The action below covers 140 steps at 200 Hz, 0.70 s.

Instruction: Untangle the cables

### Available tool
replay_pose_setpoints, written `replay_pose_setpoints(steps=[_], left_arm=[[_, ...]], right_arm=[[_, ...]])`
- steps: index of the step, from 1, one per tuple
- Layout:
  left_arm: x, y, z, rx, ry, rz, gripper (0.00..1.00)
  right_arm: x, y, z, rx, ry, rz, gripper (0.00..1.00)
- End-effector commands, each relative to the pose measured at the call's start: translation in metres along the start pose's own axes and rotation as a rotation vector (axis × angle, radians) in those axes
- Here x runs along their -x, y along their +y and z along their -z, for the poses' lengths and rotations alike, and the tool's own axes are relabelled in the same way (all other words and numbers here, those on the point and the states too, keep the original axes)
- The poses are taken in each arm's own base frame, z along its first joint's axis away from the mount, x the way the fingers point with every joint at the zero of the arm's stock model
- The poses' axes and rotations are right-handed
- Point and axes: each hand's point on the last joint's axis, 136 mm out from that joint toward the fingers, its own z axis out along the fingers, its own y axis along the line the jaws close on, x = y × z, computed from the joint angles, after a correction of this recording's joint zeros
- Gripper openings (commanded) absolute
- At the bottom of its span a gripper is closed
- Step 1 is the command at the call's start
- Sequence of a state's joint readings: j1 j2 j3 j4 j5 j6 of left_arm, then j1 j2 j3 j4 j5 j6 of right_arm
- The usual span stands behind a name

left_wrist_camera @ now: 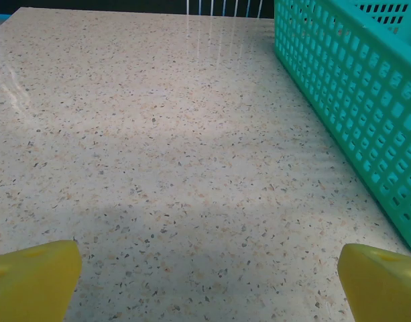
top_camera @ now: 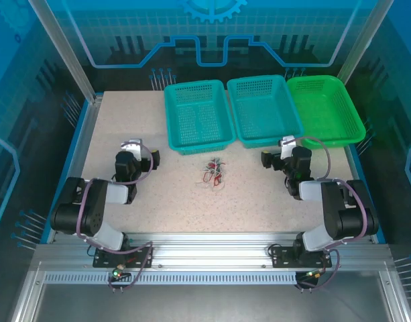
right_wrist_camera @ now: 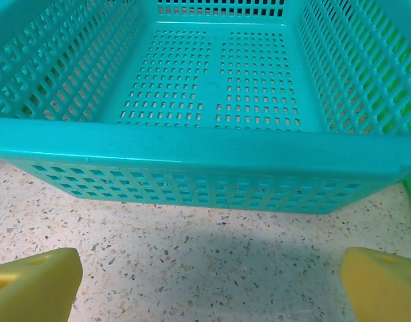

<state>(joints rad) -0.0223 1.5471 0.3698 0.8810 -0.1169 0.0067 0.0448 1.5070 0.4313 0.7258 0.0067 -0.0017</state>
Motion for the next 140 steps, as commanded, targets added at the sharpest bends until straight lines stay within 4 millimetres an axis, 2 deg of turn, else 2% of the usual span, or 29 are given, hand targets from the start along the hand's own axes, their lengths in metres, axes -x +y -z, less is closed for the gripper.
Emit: replay_pose_setpoints(steps=[1, 71, 92, 117, 140], left_arm=[[0.014, 0.0, -0.002, -0.003, -0.044, 0.003, 0.99], [0.014, -0.002, -0.002, -0.011, -0.045, 0.0, 0.99], [0.014, 0.004, 0.0, 0.021, -0.053, 0.01, 0.99], [0.022, 0.01, 0.02, 0.048, -0.148, 0.029, 0.99], [0.039, 0.013, 0.05, 0.059, -0.245, 0.043, 0.99]], right_arm=[[0.008, 0.0, 0.0, 0.003, -0.025, 0.012, 1.0], [0.008, 0.0, 0.0, 0.003, -0.025, 0.01, 1.0], [0.008, 0.0, 0.0, -0.003, -0.025, 0.013, 1.0], [0.019, -0.011, 0.005, -0.103, 0.0, 0.004, 1.0], [0.027, -0.036, 0.029, -0.258, -0.039, -0.073, 1.0]])
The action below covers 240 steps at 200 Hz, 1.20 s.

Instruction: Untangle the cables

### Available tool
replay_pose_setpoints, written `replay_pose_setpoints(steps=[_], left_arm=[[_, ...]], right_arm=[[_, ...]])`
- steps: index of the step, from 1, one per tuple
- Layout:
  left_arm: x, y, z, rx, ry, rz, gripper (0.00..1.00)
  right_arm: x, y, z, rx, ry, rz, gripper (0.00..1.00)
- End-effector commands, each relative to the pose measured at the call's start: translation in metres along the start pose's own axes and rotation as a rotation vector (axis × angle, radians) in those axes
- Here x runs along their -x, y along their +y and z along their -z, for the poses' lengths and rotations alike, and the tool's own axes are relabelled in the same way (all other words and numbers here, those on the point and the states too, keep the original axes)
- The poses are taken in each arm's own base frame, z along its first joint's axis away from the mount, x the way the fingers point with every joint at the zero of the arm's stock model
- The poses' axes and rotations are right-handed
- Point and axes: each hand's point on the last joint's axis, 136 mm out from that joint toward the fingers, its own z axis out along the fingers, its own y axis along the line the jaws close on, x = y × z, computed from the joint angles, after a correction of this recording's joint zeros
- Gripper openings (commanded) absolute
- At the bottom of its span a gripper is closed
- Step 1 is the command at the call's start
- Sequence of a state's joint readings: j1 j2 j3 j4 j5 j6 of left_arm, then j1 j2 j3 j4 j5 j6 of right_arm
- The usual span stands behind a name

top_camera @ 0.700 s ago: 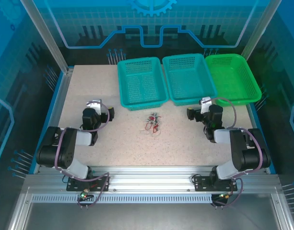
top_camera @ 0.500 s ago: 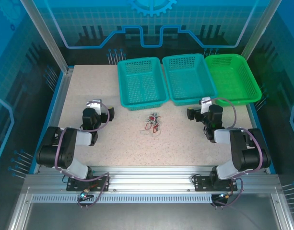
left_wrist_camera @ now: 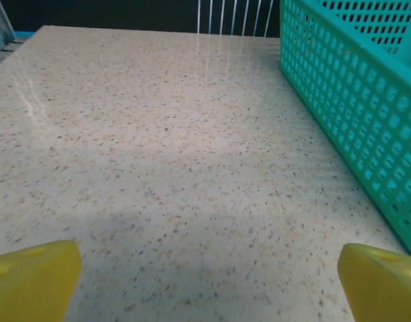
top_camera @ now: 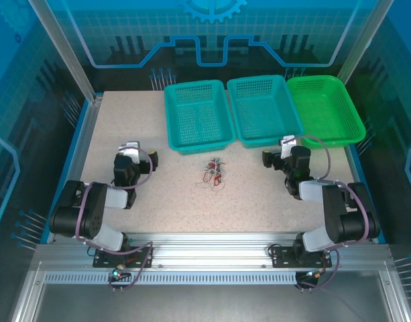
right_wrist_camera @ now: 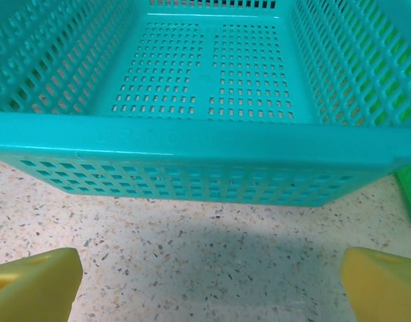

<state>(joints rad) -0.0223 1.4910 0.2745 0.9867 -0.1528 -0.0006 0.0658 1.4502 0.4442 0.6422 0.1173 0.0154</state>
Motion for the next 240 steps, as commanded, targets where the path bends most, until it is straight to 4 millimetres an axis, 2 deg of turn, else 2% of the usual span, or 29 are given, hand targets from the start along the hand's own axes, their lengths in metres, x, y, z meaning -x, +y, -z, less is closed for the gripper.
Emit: replay_pose_setpoints(steps=[1, 16, 28, 49, 65, 82, 98, 111, 136, 163, 183, 204, 240], left_arm=[[0.04, 0.007, 0.028, 0.031, -0.178, 0.035, 0.99], [0.059, 0.008, 0.049, 0.041, -0.231, 0.06, 0.99], [0.07, 0.004, 0.063, 0.023, -0.213, 0.093, 0.99], [0.086, -0.009, 0.094, -0.019, -0.132, 0.16, 0.99], [0.095, -0.032, 0.119, -0.156, -0.1, 0.288, 0.99], [0.095, -0.07, 0.139, -0.372, -0.017, 0.453, 0.96], [0.074, -0.1, 0.146, -0.47, 0.153, 0.541, 0.9], [0.053, -0.122, 0.15, -0.506, 0.289, 0.506, 0.85], [0.013, -0.152, 0.148, -0.503, 0.457, 0.328, 0.74], [-0.02, -0.184, 0.13, -0.537, 0.592, 0.346, 0.59], [-0.04, -0.206, 0.116, -0.545, 0.701, 0.398, 0.52], [-0.058, -0.228, 0.102, -0.541, 0.769, 0.492, 0.52], [-0.085, -0.239, 0.08, -0.488, 0.829, 0.619, 0.54]], right_arm=[[0.021, -0.028, 0.022, -0.172, -0.053, -0.071, 1.0], [0.028, -0.039, 0.046, -0.22, -0.058, -0.175, 1.0], [0.033, -0.038, 0.066, -0.206, -0.025, -0.27, 1.0], [0.051, -0.012, 0.09, -0.055, 0.006, -0.332, 1.0], [0.06, 0.019, 0.106, 0.105, 0.081, -0.375, 1.0], [0.065, 0.068, 0.12, 0.359, 0.157, -0.422, 1.0], [0.063, 0.119, 0.131, 0.593, 0.221, -0.444, 1.0], [0.053, 0.149, 0.134, 0.636, 0.294, -0.415, 1.0], [0.033, 0.192, 0.133, 0.648, 0.397, -0.296, 1.0], [0.016, 0.214, 0.116, 0.635, 0.457, -0.3, 1.0], [0.01, 0.223, 0.106, 0.635, 0.492, -0.322, 1.0], [0.006, 0.227, 0.098, 0.616, 0.512, -0.321, 1.0], [0.002, 0.228, 0.092, 0.595, 0.537, -0.317, 1.0]])
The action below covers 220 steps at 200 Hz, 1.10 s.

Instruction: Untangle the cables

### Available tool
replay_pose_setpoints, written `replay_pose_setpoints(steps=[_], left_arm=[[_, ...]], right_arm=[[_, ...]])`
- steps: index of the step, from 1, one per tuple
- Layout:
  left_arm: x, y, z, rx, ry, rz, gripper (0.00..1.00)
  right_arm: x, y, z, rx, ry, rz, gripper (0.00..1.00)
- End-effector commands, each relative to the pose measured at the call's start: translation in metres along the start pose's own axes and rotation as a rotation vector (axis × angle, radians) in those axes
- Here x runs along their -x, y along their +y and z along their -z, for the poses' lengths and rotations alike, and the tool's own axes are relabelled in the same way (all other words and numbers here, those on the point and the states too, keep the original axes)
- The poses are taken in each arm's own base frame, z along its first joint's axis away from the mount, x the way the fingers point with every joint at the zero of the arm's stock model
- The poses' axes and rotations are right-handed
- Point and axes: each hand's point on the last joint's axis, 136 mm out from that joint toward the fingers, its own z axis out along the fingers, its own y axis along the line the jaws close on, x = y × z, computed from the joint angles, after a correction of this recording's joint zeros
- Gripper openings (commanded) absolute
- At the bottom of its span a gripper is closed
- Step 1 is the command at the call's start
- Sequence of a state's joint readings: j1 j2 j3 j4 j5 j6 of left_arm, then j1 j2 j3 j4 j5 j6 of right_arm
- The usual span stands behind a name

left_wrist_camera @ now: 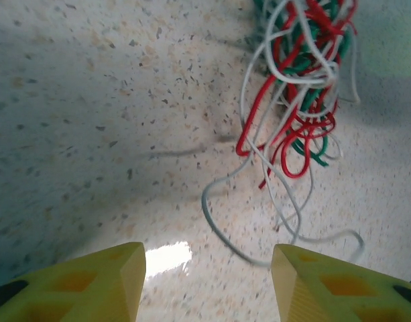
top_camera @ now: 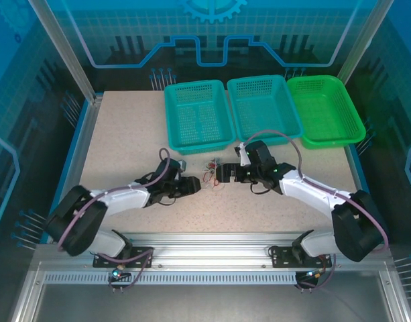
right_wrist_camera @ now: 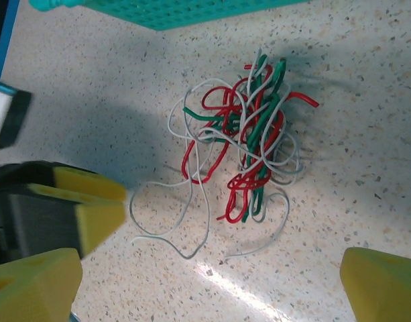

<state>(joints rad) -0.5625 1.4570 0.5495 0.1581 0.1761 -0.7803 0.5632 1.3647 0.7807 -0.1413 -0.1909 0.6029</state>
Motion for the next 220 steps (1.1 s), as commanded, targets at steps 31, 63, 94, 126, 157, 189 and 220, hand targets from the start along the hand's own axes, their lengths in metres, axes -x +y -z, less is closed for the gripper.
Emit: replay_pose_setpoints(steps=[31, 63, 94, 126, 157, 189, 220], left_arm=[[0.01, -0.02, -0.027, -0.109, -0.021, 0.133, 0.27], [0.012, -0.03, -0.024, -0.164, -0.038, 0.125, 0.0], [0.007, -0.032, -0.01, -0.171, -0.046, 0.082, 0.0], [-0.001, -0.038, 0.003, -0.195, -0.043, 0.043, 0.0], [0.004, -0.034, 0.036, -0.177, -0.147, 0.01, 0.0], [0.024, -0.025, 0.101, -0.077, -0.335, -0.052, 0.0], [0.043, 0.028, 0.162, 0.176, -0.469, 0.074, 0.0]], right_arm=[[0.006, 0.006, -0.009, -0.007, 0.015, -0.011, 1.0], [-0.003, 0.006, -0.033, -0.048, 0.053, 0.012, 1.0], [-0.003, 0.017, -0.065, -0.128, 0.082, 0.05, 0.97], [-0.005, 0.005, -0.097, -0.206, 0.085, 0.007, 0.64], [-0.017, -0.029, -0.104, -0.336, 0.089, -0.005, 0.26], [-0.031, -0.066, -0.085, -0.419, 0.066, -0.069, 0.05], [-0.048, -0.112, -0.047, -0.526, 0.026, -0.176, 0.06]])
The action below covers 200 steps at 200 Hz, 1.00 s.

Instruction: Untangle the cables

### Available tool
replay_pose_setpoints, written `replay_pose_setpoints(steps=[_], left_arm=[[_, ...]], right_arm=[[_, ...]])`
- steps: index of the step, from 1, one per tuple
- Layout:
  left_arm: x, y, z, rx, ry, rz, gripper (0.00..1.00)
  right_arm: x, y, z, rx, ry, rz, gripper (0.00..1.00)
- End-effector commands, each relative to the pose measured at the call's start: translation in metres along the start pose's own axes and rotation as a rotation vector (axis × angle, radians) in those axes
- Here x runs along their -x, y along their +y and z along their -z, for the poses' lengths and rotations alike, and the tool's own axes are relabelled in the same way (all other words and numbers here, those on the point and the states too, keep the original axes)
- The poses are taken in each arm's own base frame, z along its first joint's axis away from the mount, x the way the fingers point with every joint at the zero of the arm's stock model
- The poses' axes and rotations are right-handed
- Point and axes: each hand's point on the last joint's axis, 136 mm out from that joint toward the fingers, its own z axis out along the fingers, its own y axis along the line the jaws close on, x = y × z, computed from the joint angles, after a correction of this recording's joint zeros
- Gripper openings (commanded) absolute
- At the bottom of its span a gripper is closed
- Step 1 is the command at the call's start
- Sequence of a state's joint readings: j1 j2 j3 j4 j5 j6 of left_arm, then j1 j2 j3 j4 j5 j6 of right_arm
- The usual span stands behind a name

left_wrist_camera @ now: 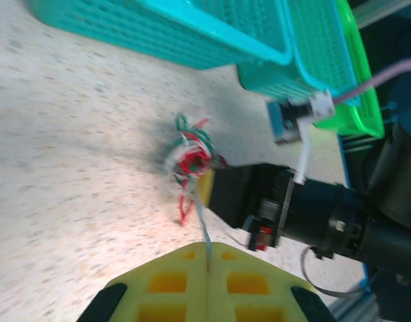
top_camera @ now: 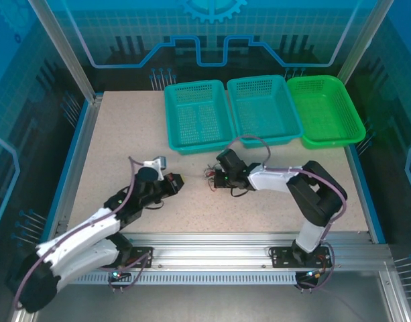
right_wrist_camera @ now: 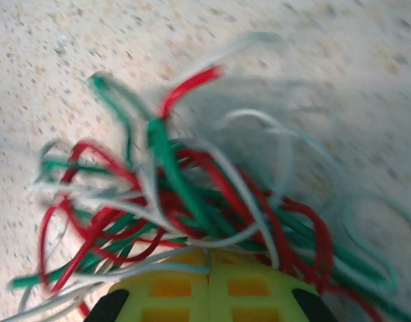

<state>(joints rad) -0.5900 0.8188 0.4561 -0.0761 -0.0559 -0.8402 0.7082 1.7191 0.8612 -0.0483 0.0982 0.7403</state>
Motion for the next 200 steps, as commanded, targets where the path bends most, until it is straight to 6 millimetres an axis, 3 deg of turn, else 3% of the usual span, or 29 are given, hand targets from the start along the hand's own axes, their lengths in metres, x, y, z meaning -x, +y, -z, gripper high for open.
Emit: replay_pose_setpoints(steps=[1, 22, 42, 55, 70, 91, 115, 130, 156, 175, 187, 200], left_arm=[[0.033, 0.054, 0.043, 0.294, -0.12, 0.021, 0.0], [0.05, 0.066, 0.067, 0.329, -0.18, 0.08, 0.0], [0.058, 0.067, 0.076, 0.335, -0.215, 0.062, 0.0], [0.057, 0.065, 0.073, 0.324, -0.2, 0.054, 0.0], [0.049, 0.055, 0.056, 0.249, -0.142, 0.046, 0.0], [0.039, 0.053, 0.04, 0.214, -0.078, 0.055, 0.0], [0.034, 0.051, 0.032, 0.188, -0.045, 0.05, 0.0], [0.034, 0.054, 0.032, 0.202, -0.047, 0.048, 0.0], [0.037, 0.056, 0.035, 0.221, -0.067, 0.04, 0.0], [0.042, 0.057, 0.04, 0.245, -0.087, 0.037, 0.0], [0.048, 0.055, 0.045, 0.253, -0.105, 0.031, 0.0], [0.053, 0.051, 0.05, 0.254, -0.128, 0.024, 0.0]], right_arm=[[-0.017, -0.086, 0.014, -0.254, -0.011, -0.139, 0.07], [-0.024, -0.122, 0.03, -0.295, -0.021, -0.272, 0.11], [-0.025, -0.139, 0.041, -0.288, -0.046, -0.352, 0.14], [-0.02, -0.137, 0.046, -0.272, -0.059, -0.34, 0.12], [-0.01, -0.121, 0.049, -0.221, -0.06, -0.283, 0.11], [0.005, -0.078, 0.054, -0.101, -0.07, -0.123, 0.21], [0.018, 0.0, 0.067, 0.075, -0.118, 0.167, 0.6], [0.016, 0.05, 0.071, 0.21, -0.105, 0.284, 0.63], [-0.011, 0.127, 0.064, 0.406, -0.002, 0.399, 0.7], [-0.039, 0.158, 0.047, 0.433, 0.063, 0.452, 0.79], [-0.054, 0.164, 0.031, 0.392, 0.096, 0.475, 0.87], [-0.071, 0.168, 0.014, 0.363, 0.129, 0.51, 0.89]])
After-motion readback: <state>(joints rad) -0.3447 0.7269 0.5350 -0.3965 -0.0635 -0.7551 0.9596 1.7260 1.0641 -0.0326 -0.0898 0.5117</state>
